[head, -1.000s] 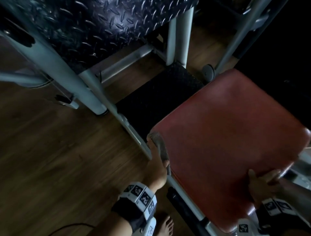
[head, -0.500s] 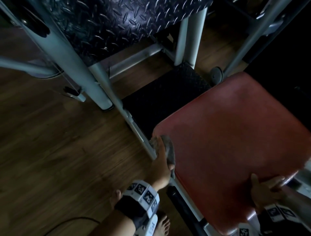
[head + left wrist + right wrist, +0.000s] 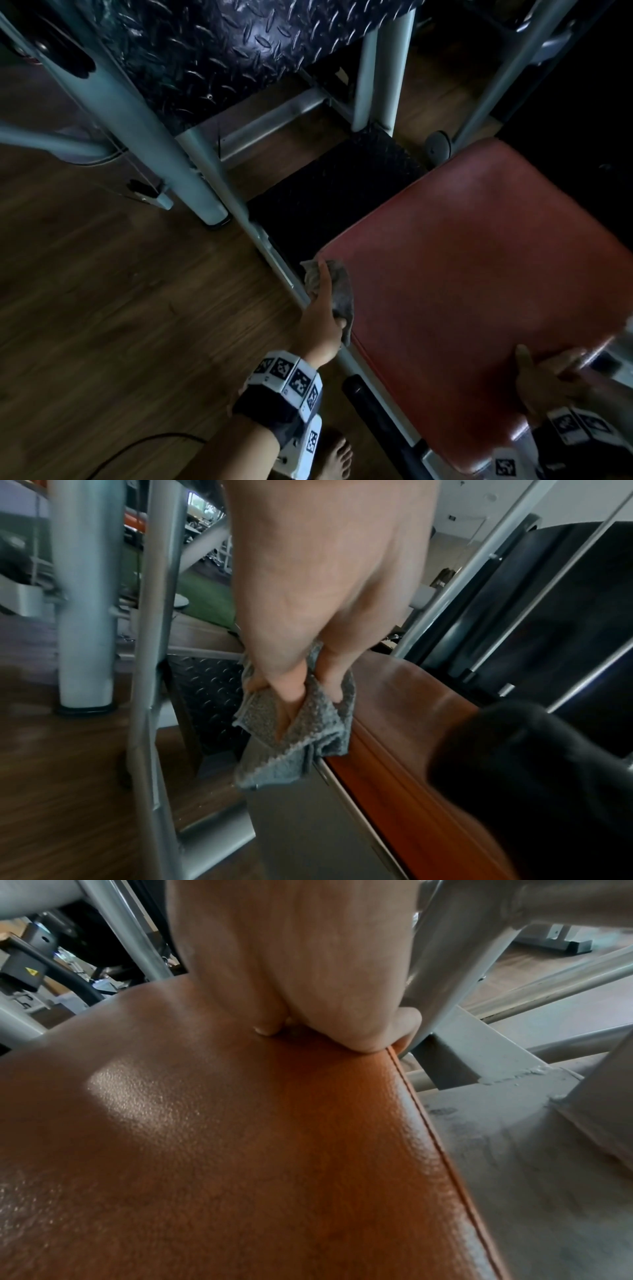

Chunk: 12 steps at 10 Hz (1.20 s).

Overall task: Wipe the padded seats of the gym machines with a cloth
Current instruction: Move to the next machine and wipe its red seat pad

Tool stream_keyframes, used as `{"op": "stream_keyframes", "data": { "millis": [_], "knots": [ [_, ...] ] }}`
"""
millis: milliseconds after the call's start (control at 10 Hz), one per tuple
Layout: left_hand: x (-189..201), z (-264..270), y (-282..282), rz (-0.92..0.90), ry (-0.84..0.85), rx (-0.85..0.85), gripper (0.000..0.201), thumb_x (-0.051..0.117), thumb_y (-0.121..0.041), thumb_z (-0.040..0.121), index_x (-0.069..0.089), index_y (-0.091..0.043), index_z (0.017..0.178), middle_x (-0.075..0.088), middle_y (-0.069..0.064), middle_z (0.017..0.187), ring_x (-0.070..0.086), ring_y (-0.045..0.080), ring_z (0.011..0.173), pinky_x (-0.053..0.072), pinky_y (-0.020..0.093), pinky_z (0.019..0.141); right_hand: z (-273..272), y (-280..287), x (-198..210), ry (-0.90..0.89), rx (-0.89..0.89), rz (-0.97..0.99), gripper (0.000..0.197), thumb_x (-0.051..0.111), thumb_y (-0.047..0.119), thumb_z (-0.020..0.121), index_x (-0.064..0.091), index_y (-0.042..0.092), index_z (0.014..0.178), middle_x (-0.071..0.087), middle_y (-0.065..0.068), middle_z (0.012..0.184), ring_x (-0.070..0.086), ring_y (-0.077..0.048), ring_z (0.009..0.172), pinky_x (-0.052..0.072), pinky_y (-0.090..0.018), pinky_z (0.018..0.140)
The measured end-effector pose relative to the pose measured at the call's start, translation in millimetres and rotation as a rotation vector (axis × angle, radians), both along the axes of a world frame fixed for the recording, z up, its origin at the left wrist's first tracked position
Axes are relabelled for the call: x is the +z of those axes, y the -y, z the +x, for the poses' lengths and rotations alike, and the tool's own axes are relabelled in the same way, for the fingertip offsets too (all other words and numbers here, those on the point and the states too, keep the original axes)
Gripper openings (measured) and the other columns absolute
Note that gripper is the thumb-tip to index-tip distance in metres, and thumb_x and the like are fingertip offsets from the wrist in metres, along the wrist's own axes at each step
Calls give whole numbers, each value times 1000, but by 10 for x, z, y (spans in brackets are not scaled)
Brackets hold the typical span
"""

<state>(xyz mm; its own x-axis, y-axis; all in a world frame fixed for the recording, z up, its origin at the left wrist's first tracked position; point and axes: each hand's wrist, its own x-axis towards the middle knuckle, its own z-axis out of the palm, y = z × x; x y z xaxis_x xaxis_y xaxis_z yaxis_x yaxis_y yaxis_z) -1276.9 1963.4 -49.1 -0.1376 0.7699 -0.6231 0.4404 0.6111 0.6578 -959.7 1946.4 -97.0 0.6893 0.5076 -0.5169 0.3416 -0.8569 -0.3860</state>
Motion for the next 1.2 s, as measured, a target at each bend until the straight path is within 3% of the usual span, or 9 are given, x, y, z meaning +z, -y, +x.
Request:
{"op": "stream_keyframes", "data": {
  "millis": [100, 200, 400, 500, 600, 700, 800, 1000, 1200],
  "knots": [
    [49, 85, 99, 26, -3, -18, 96, 54, -7, 96, -18, -47, 147, 54, -4, 123, 58, 1, 77, 45, 8, 56, -154, 6, 224, 21, 15, 43, 89, 39, 59, 94, 20, -10, 146, 26, -41, 145, 33, -57, 129, 25, -58, 110],
    [88, 164, 235, 13, -8, -156, 93, 55, -10, 97, -15, -41, 149, 34, 0, 150, 51, 5, 113, 36, -6, 66, -322, 16, 138, 66, 6, 24, 126, 4, 96, 62, 11, 11, 154, 18, -43, 146, 33, -64, 120, 21, -66, 103],
    [80, -18, -21, 94, -6, -89, 99, 65, -14, 90, -8, -39, 152, 12, -1, 161, 29, 10, 138, 27, 8, 97, -171, 15, -65, 119, 23, 22, 138, 19, 98, 51, 17, 4, 152, 23, -41, 146, 37, -62, 119, 27, -65, 103],
    [62, 110, 65, 77, 1, -87, 106, 67, -14, 88, -14, -41, 150, 13, 2, 160, 39, 10, 130, 41, 1, 78, -146, 43, -55, 136, 18, 22, 131, 25, 97, 55, 15, 11, 154, 21, -37, 148, 34, -62, 123, 24, -67, 105],
    [19, 193, 203, 78, -121, -204, 114, 70, -27, 86, -28, -49, 141, 14, 8, 160, 34, 26, 140, 39, 33, 107, -240, 43, 65, 191, -27, 31, 113, 34, 84, 70, 11, 12, 154, 16, -39, 148, 31, -64, 122, 21, -65, 105],
    [-8, 93, 71, 108, -157, -227, 115, 69, -32, 85, -33, -62, 128, 10, 6, 161, 19, 27, 146, 25, 44, 116, -86, -24, 159, -42, -27, -4, 75, 46, 44, 98, 21, -6, 148, 22, -37, 149, 27, -52, 134, 21, -48, 112],
    [-24, 19, -112, 102, 32, -77, 108, 68, -12, 86, -15, -52, 143, 11, -6, 159, 16, 16, 146, 20, 35, 114, 23, -40, 162, -150, -88, 1, 66, 42, 37, 101, 28, -12, 143, 27, -35, 149, 26, -44, 139, 21, -40, 112],
    [48, 164, -56, 45, -244, -243, 114, 69, -30, 87, -28, -31, 145, -8, 3, 161, 3, 17, 147, 11, 27, 114, -271, -28, 198, -23, -67, 98, 139, 4, 101, 44, 8, 15, 154, 18, -34, 151, 27, -57, 131, 19, -61, 109],
    [185, 88, -324, 40, -735, -756, 116, 56, -67, 79, -31, -26, 145, -42, 26, 145, -22, 45, 141, 2, 57, 117, -223, -42, 352, -24, -76, 83, 119, 19, 95, 57, -4, 28, 154, 1, -24, 158, 10, -51, 141, 11, -62, 111]
  ]
}}
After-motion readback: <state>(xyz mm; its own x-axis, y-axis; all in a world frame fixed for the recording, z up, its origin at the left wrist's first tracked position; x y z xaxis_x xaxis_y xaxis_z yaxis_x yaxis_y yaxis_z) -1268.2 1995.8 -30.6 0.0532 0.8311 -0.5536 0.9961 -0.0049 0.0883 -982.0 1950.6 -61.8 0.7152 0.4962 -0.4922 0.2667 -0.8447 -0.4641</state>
